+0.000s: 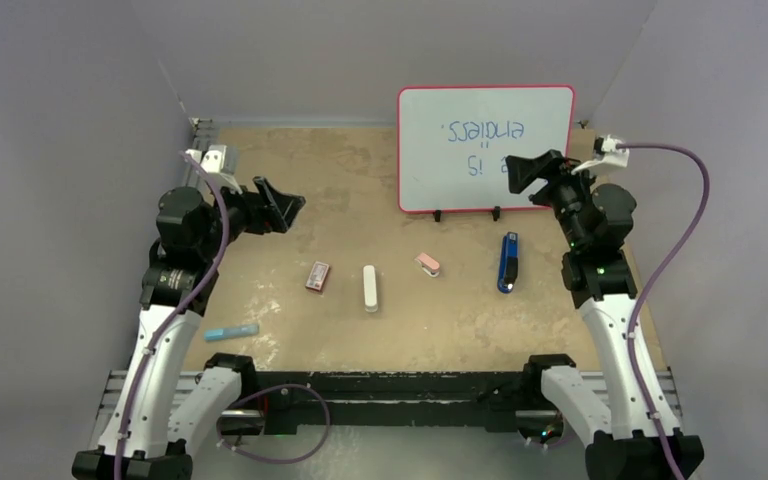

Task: Load the staples into the stapler

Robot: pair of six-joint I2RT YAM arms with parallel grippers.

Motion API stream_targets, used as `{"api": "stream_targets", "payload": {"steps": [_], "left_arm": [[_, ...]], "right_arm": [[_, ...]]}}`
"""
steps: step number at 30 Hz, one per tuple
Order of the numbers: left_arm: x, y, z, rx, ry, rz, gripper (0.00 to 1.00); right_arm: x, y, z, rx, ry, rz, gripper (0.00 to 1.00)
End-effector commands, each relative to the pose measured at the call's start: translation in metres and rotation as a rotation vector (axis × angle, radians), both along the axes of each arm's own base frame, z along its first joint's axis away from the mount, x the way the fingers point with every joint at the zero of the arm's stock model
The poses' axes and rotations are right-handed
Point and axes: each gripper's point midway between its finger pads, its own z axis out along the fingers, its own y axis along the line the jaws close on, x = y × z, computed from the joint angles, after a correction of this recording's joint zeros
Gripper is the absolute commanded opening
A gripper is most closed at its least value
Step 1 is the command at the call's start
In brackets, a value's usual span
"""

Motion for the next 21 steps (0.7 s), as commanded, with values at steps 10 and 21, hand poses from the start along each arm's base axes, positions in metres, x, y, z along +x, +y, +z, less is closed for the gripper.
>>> {"api": "stream_targets", "payload": {"steps": [10,21], "left_arm": [[-0.036,-0.033,-0.016,-0.276,0.091,-0.150,0.87],[-0.044,0.012,-0.158,-0.320,0.586,0.306,0.89]], "right_arm": [[0.010,0.049,-0.011,0.068,-0.033,0.285,0.83],[0.024,0.181,-0.051,0.038,0.058,0.474,0.75]]}}
